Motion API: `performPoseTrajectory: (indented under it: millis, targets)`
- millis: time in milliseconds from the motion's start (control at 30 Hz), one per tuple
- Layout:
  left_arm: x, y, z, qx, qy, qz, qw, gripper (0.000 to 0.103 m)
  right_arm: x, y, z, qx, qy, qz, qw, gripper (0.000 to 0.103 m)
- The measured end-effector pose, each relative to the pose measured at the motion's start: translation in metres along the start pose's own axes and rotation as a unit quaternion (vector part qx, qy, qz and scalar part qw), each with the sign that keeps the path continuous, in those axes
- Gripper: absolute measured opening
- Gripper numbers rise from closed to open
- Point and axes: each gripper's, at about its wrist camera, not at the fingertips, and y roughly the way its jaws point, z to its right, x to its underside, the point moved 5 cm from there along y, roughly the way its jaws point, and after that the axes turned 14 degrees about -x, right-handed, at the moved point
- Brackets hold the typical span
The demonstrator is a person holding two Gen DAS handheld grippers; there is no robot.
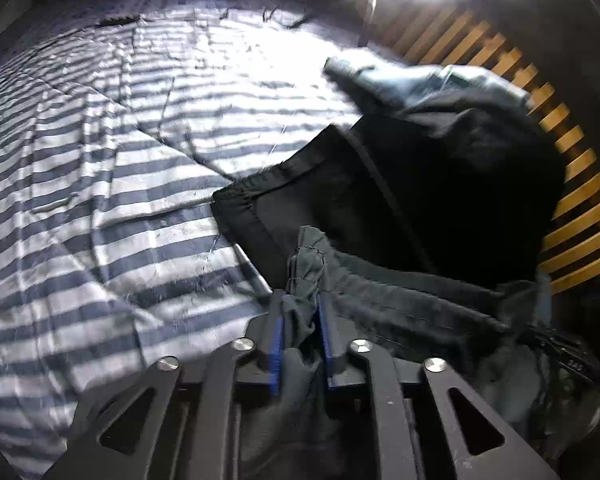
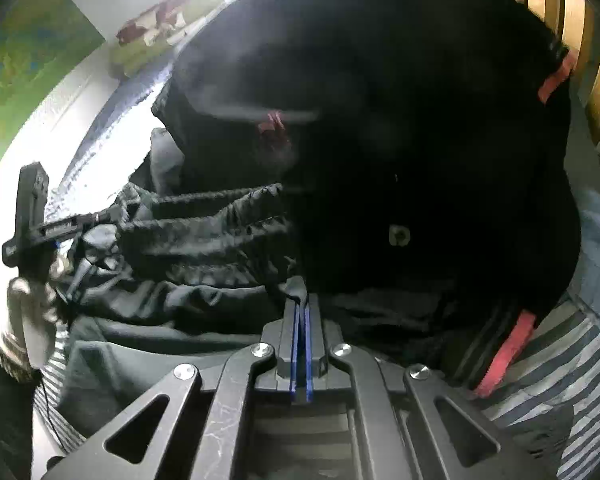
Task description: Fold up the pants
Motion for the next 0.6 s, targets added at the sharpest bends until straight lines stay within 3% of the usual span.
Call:
performPoseTrajectory:
  millis: [133, 267, 400, 600]
  targets:
    - [0.004, -0.052, -0.014, 0.011, -0.029, 0.048, 0.9984, 0.012, -0.006, -0.025, -0.030, -0.010, -0.031, 0.024, 0.999, 0.002]
    - [0.011, -0.127, -0.037, 0.004, -0.061, 0.104, 0.9927, 0.012, -0.013, -0.056, -0.075, -0.006, -0.082, 0.050, 0.995, 0.002]
    - [0.018, -0.242, -0.071, 0.007, -0.104, 0.196, 0.9751, 0.011, -0.026, -0.095, -0.150, -0.010, -0.155, 0.086, 0.984, 0.002]
    - [0.067, -0.439, -0.103, 0.004, -0.138, 0.309, 0.9409, 0.011, -0.051, -0.184, -0.303, -0.018, -0.277, 0.179, 0.944, 0.002]
